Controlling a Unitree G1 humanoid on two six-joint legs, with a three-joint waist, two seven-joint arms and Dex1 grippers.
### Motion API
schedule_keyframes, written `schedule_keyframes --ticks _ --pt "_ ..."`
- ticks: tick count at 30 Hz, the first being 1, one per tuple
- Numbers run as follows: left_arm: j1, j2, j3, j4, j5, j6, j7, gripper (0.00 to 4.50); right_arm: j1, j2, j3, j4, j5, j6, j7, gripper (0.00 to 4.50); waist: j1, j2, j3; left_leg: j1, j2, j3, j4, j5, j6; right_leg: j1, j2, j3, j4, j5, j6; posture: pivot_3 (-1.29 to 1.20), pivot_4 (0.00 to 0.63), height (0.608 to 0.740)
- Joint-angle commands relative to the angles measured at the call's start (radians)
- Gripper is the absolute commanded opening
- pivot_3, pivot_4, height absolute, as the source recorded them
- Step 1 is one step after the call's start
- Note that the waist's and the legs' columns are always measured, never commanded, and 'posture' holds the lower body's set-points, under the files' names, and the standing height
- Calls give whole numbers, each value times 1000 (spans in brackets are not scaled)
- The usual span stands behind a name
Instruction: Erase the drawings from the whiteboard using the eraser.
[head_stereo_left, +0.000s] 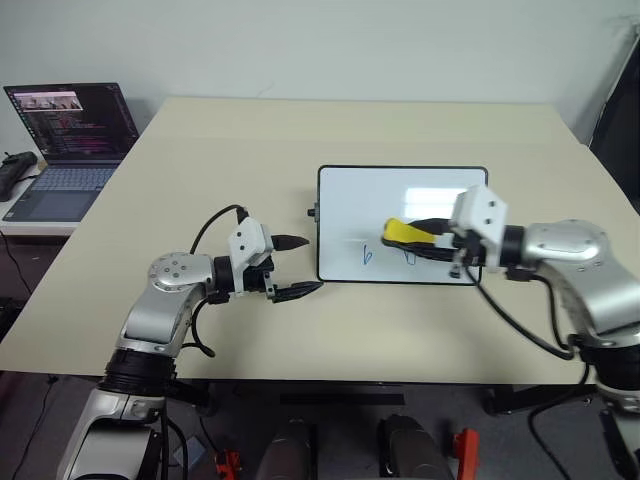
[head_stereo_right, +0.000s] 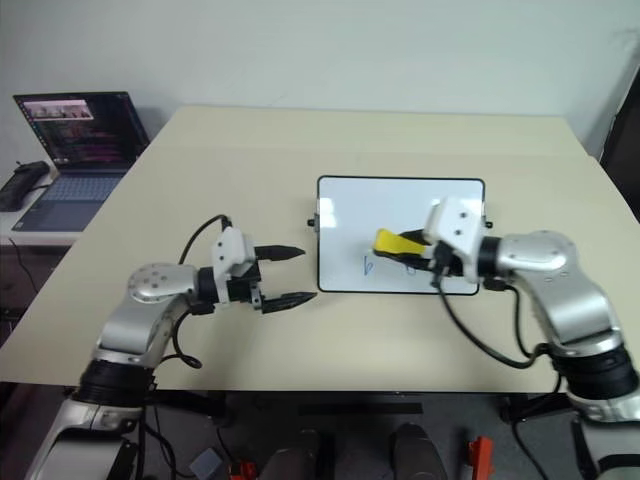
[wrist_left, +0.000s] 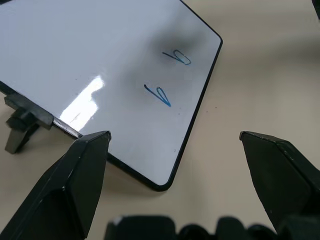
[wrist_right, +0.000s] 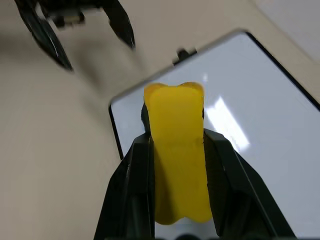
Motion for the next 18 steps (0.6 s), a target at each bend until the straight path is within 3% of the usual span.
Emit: schedule_keyframes --ticks 1,18 --pt "-12 5 10 -23 -6 -12 -1 4500 -24 38 55 104 -129 -93 -92 985 4 0 0 0 -1 0 0 0 0 0 0 0 0 0 0 0 150 740" --pt "-15 8 11 -15 -3 -11 1 4500 -144 191 135 452 -309 -352 -150 985 2 0 0 1 -1 0 0 0 0 -1 0 1 5 0 -1 0 150 740"
